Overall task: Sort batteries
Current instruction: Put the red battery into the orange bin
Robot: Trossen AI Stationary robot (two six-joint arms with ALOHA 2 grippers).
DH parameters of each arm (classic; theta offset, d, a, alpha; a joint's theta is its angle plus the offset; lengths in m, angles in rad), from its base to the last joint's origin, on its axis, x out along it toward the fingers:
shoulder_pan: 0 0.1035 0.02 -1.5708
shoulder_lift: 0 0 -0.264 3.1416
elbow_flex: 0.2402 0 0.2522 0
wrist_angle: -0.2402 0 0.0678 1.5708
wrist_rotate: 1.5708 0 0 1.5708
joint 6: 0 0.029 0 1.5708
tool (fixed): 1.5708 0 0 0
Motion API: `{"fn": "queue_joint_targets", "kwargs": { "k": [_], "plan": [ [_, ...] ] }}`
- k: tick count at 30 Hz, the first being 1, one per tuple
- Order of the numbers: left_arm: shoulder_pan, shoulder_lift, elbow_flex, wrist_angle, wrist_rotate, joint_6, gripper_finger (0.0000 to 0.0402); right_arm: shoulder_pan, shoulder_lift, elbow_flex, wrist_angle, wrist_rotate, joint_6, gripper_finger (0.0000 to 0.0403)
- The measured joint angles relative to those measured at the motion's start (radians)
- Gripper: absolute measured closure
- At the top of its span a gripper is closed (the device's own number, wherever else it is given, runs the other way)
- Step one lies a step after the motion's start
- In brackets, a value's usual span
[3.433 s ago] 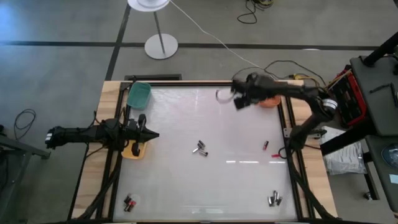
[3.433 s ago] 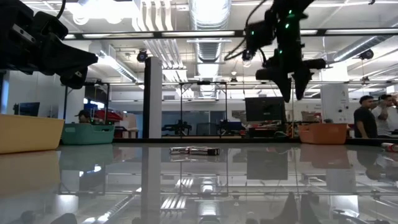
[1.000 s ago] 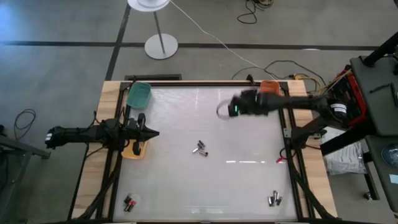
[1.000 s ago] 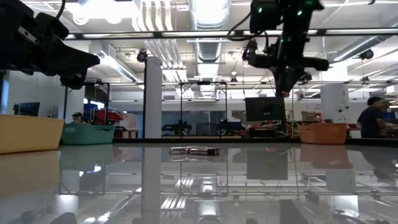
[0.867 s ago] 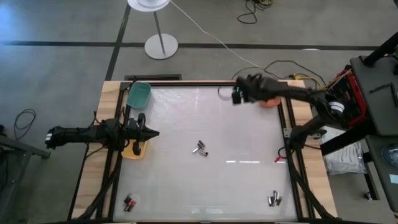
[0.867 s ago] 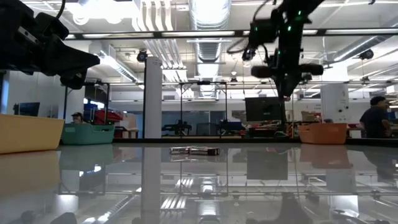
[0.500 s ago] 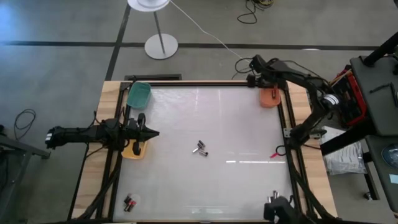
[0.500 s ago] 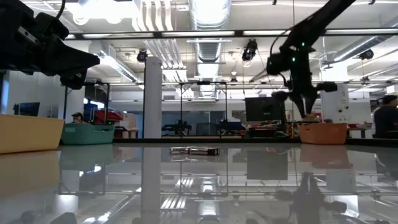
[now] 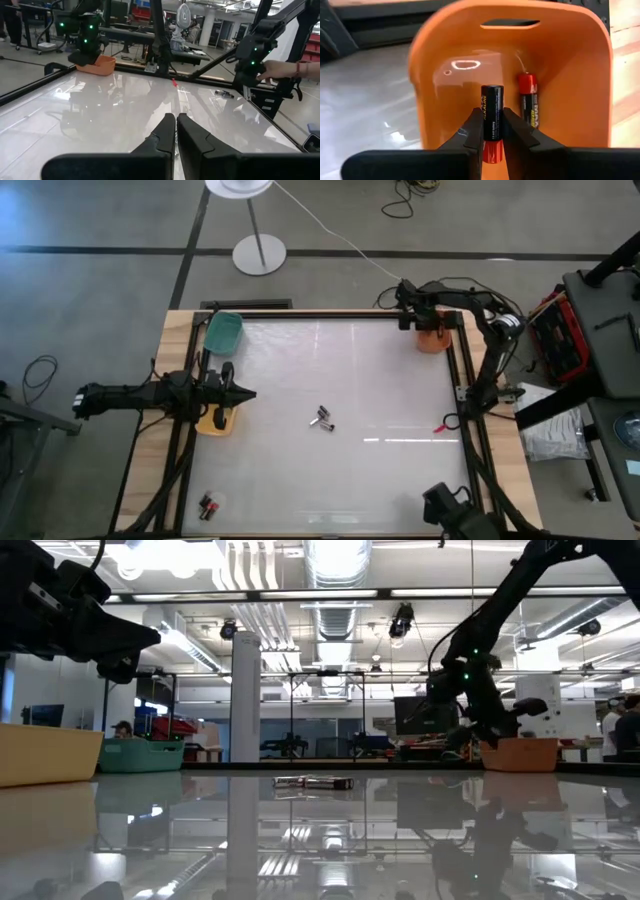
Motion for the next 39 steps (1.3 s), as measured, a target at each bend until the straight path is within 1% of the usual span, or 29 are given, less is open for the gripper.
{"fn": "queue_joint_targets", "kwargs": {
  "k": [8,13,17,19,26,29,33,36,39],
  "plan": [
    [0.000,0.000,0.000,0.000,0.000,0.000,0.0402,0.000,0.052,0.000,-0.001,0.009,0.017,0.0365],
    [0.000,0.000,0.000,0.000,0.000,0.000,0.0402,0.000,0.053,-0.001,0.000,0.004,0.007,0.0364],
    [0.000,0.000,0.000,0.000,0.000,0.000,0.0402,0.000,0.053,-0.005,0.004,0.001,0.006,0.0338],
    [0.000,0.000,0.000,0.000,0.000,0.000,0.0402,0.000,0.053,-0.005,0.004,0.000,0.006,0.0334],
    [0.000,0.000,0.000,0.000,0.000,0.000,0.0402,0.000,0.051,-0.006,0.001,0.000,0.007,0.0344],
    [0.000,0.000,0.000,0.000,0.000,0.000,0.0402,0.000,0.047,-0.001,-0.009,0.003,0.018,0.0326],
    [0.000,0.000,0.000,0.000,0.000,0.000,0.0402,0.001,0.044,0.015,-0.033,0.021,0.025,0.0287],
    [0.000,0.000,0.000,0.000,0.000,0.000,0.0402,0.003,0.041,0.037,-0.063,0.045,0.030,0.0258],
    [0.000,0.000,0.000,0.000,0.000,0.000,0.0402,0.012,0.037,0.075,-0.136,0.090,0.042,0.0237]
  ]
}}
